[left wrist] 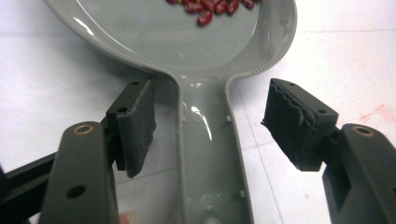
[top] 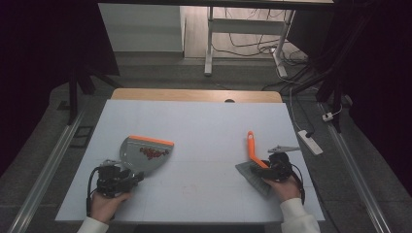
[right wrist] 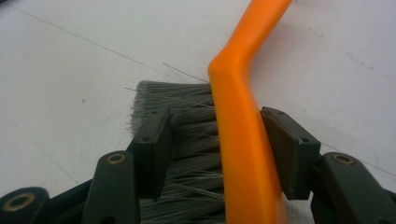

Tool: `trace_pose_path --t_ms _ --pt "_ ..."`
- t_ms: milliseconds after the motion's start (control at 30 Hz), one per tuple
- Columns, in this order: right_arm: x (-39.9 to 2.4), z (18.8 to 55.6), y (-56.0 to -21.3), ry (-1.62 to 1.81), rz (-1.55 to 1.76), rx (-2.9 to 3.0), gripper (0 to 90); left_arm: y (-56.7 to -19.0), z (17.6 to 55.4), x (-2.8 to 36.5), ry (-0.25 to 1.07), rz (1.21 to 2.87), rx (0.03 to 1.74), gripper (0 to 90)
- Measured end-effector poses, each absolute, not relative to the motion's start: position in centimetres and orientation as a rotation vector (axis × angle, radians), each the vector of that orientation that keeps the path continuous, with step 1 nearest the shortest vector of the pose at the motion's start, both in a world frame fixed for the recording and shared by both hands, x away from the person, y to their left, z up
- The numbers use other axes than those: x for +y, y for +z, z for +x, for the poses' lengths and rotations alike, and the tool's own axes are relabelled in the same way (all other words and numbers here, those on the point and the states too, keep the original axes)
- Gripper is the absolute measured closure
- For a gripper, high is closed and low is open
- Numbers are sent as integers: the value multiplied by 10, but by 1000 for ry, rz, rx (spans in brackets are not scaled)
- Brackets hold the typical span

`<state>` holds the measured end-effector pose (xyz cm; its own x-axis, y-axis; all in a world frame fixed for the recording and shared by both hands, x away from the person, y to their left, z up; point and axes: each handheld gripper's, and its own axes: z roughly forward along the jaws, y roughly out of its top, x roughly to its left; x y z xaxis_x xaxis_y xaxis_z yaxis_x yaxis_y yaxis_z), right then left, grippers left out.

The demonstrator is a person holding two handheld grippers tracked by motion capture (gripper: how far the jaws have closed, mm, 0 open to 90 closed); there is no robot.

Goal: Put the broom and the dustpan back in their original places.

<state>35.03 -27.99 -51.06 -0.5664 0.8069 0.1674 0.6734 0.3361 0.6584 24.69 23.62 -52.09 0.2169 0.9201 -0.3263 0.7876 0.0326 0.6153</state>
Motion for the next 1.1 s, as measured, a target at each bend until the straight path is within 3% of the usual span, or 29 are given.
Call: trace_pose_path --t_ms 333,1100 --pt "-282 352 -513 1000 1359 2392 414 -514 246 249 253 1800 1498 339" --pt "-267 334 -492 1141 1103 2409 439 -505 252 226 253 1947 1191 355"
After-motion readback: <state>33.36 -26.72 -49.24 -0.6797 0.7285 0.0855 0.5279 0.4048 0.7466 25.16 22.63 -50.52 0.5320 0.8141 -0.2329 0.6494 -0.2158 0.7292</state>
